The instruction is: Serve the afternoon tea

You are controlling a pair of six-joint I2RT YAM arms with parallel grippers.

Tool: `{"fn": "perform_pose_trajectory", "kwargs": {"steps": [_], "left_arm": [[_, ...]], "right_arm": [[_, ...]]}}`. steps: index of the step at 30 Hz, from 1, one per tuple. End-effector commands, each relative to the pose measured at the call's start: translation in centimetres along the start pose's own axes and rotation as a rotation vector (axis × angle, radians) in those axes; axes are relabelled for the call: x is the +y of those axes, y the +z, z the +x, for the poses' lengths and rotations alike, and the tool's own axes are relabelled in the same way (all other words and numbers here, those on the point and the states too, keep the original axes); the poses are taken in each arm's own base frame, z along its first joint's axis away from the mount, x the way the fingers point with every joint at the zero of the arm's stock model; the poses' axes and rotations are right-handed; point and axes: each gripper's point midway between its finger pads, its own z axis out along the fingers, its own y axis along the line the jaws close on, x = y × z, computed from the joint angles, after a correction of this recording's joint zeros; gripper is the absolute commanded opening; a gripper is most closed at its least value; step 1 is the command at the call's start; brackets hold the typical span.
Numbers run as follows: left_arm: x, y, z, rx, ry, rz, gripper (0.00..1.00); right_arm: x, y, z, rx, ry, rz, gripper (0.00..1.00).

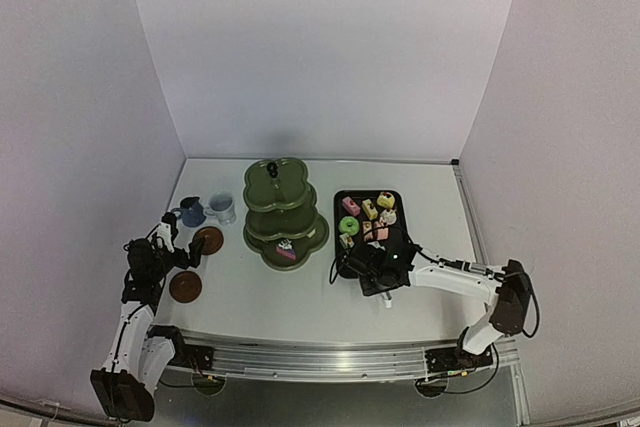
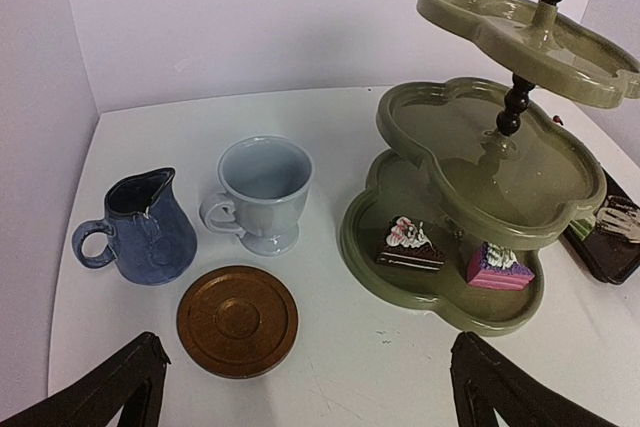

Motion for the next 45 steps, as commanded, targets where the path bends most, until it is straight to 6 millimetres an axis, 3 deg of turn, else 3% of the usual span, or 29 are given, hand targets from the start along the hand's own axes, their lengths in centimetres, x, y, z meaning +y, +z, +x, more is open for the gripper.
{"fn": "perform_pose_trajectory", "kwargs": {"steps": [1,11,19,31,37,41,45], "left_arm": [[-0.2,-0.1,-1.0,-0.021,0.013,0.008,0.99],[-0.2,-0.2,-1.0,-0.023,0.016,0.006,0.99],[-0.2,-0.2,-1.1,-0.024,0.015,0.009,0.99],[-0.4,-0.1,-0.9,-0.015,0.005,0.024,0.99],[-0.6,0.0,-0.8,-0.01,0.004,0.036,0.99],[-0.6,0.1,-0.7,-0.006,0.001,0.04,0.99],[-0.7,0.0,-0.6,0.0,-0.002,0.044,0.99]], "right_arm": [[0.9,0.8,-1.2,-0.015,-0.008,-0.026,0.41],[0.7,3.1,-2.1,0.011,-0.005,-0.005,0.4],[1.0,3.2,-2.2,0.016,-0.014,-0.024,0.16],[-0.2,-1.4,-2.9,-0.032,-0.024,-0.059,0.08],[-0.2,-4.0,-4.6,-0.076,-0.113,-0.067,0.07],[-0.3,-4.1,-6.2,-0.082,-0.158,-0.082,0.07],[-1.5,-2.9,-8.6,-0.051,-0.197,-0.111,0.07]]}}
